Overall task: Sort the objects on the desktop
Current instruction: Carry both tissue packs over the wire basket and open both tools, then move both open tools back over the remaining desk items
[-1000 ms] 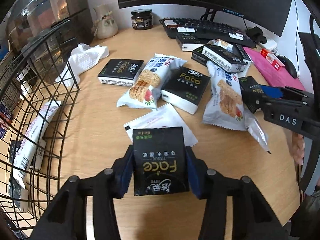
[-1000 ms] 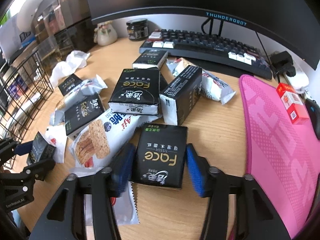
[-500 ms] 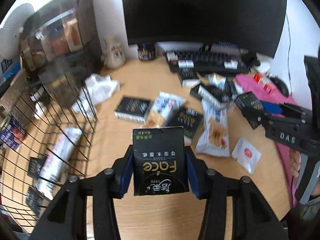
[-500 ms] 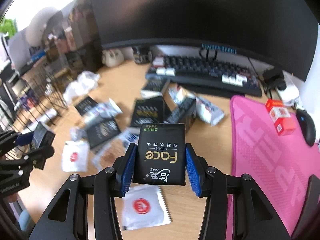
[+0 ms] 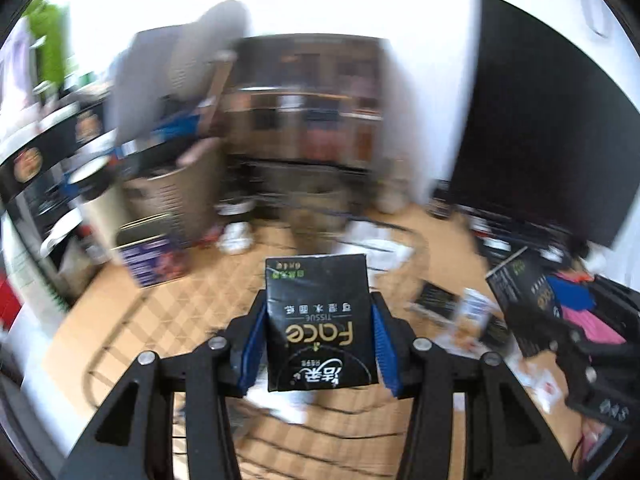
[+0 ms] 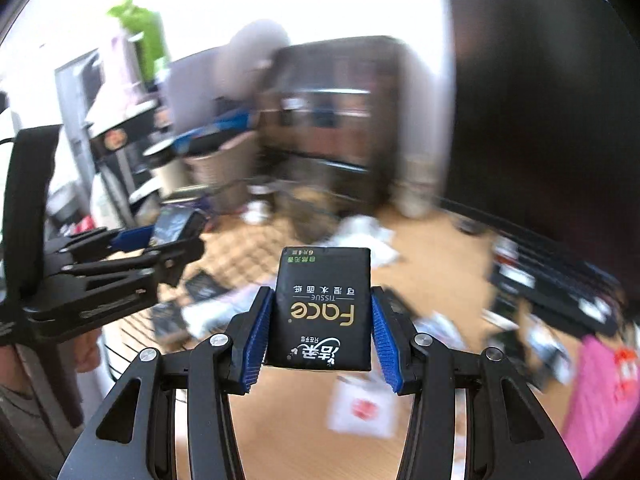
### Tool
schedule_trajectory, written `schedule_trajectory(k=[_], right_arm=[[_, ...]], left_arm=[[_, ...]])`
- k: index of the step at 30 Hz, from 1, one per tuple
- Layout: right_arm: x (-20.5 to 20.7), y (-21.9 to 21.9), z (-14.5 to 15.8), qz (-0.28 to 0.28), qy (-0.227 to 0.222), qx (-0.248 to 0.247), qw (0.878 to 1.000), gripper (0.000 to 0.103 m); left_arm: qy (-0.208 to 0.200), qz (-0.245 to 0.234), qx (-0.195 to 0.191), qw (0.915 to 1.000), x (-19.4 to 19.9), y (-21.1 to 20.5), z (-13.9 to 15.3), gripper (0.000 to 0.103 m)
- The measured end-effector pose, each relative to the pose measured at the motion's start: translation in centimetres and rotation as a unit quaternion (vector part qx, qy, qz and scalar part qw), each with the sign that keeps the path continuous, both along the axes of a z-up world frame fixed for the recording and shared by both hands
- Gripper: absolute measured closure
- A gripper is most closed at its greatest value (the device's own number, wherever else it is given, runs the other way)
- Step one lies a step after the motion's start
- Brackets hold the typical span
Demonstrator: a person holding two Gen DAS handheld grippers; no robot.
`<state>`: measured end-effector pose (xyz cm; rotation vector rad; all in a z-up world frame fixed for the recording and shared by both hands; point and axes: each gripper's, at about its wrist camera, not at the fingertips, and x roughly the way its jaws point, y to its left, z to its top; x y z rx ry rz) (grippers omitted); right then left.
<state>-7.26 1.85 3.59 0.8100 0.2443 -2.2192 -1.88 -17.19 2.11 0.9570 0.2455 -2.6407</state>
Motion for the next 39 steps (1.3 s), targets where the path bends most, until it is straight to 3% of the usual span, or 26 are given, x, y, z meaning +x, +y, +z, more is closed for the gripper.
schedule_trajectory(k=[7,18,19,21,23,33,39], right_arm=[[0.6,-8.4,-1.9,0.058,-0.022,0.015,0.998,0.056],[0.6,-10.6,-3.2,0.069,-0.02,0.031,0.997,0.053],[0.6,-10.6,-3.2,0.062,-0.012,0.035,0.997,0.049],[0.6,-10.3,-3.1,0.052,-0.004,0.034,0.998,0.04],[0.5,-9.6,-2.8,0.055,-0.01,0.023,0.998,0.04],[-0.4,-4.8,-1.7,0.02,-0.006,0.013,1.0,0.04],[-1.4,1.2,-1.5,-0.03,-0.002,0.008,1.0,0.04]], left_arm=[[-0.014,0.051,0.015,0.9985,1.6,-5.5,-1.7,0.05],[-0.024,0.051,0.032,0.9979,2.3,-6.5,-2.7,0.047],[-0.016,0.053,0.037,0.9978,2.4,-6.5,-2.5,0.043],[0.007,0.062,0.05,0.9968,2.9,-6.6,-2.0,0.021],[0.02,0.055,0.061,0.9964,3.1,-6.4,-1.6,0.02],[0.016,0.013,0.039,0.9991,2.3,-2.3,-0.9,0.02],[0.013,-0.046,0.028,0.9985,1.3,2.9,-0.4,0.02]])
